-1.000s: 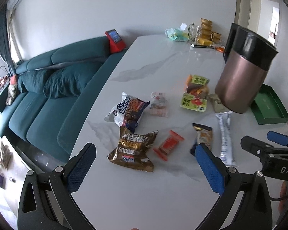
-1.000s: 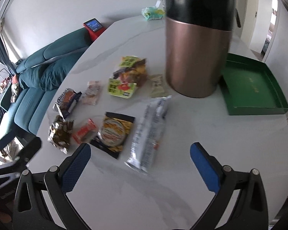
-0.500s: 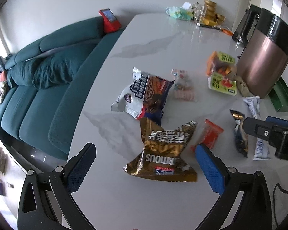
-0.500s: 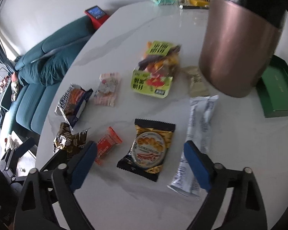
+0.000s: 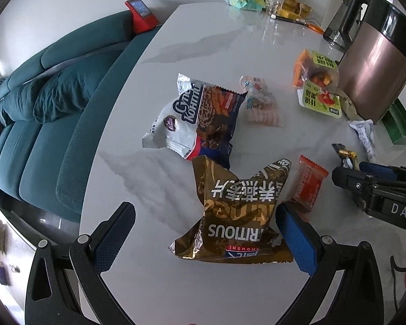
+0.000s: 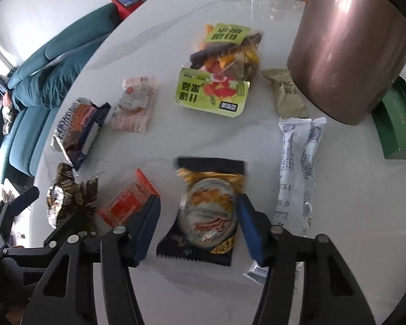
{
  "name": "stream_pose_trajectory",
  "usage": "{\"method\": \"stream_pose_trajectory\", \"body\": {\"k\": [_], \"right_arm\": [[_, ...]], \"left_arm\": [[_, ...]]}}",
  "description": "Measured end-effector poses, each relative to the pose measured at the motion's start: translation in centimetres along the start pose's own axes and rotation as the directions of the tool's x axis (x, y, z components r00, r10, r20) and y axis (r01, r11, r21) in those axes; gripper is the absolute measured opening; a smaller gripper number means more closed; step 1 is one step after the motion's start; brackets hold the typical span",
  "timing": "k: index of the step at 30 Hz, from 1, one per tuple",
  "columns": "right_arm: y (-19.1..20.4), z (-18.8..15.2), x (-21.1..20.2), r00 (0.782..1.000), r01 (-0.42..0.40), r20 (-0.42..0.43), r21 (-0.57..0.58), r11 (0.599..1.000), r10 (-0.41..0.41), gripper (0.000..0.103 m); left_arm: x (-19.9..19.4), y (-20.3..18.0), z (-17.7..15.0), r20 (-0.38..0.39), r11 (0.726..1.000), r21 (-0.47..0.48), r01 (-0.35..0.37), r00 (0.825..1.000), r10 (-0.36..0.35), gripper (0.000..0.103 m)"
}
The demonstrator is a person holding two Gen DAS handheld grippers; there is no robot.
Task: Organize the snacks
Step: 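Grasp the brown biscuit bag with the left gripper while the right grasps the Danisa cookie packet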
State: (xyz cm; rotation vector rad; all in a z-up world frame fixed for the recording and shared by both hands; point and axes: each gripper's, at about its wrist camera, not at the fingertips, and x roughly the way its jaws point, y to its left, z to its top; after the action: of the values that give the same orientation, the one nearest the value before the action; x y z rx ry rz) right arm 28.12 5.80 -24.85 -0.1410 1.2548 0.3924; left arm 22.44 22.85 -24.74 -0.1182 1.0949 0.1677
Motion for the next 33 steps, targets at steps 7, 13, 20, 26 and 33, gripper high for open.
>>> {"method": "stream_pose_trajectory", "body": {"k": [7, 13, 20, 26, 33], "right_arm": [[-0.1, 0.5, 0.9, 1.000, 0.008, -0.012, 0.000, 1.000, -0.008, 0.045], [-0.1, 0.5, 1.0, 1.000, 0.007, -0.010, 0.002, 1.000, -0.006, 0.044], [-0.6, 0.3, 0.8, 1.000, 0.005, -0.010, -0.004, 1.000, -0.005, 0.044], [-0.8, 0.1, 0.8, 1.000, 0.009, -0.001, -0.016, 1.000, -0.009, 0.044], [-0.4, -0.2, 0.9, 1.000, 0.026, 0.005, -0.033, 0.999, -0.026, 0.044]], "left_arm": [[0.8, 0.0, 0.0, -0.024, 1.000, 0.012, -0.007, 1.000, 0.007, 0.102], [1.0, -0.4, -0.1, -0.033, 0.999, 0.035, -0.026, 0.999, 0.027, 0.102], [1.3, -0.4, -0.4, -0.067, 0.999, 0.047, 0.006, 0.998, -0.003, 0.086], [1.5, -0.3, -0.2, -0.063, 0.999, 0.043, 0.002, 0.998, 0.001, 0.085], [1.6, -0.1, 0.1, -0.081, 0.998, 0.054, 0.009, 0.997, -0.005, 0.086]]}}
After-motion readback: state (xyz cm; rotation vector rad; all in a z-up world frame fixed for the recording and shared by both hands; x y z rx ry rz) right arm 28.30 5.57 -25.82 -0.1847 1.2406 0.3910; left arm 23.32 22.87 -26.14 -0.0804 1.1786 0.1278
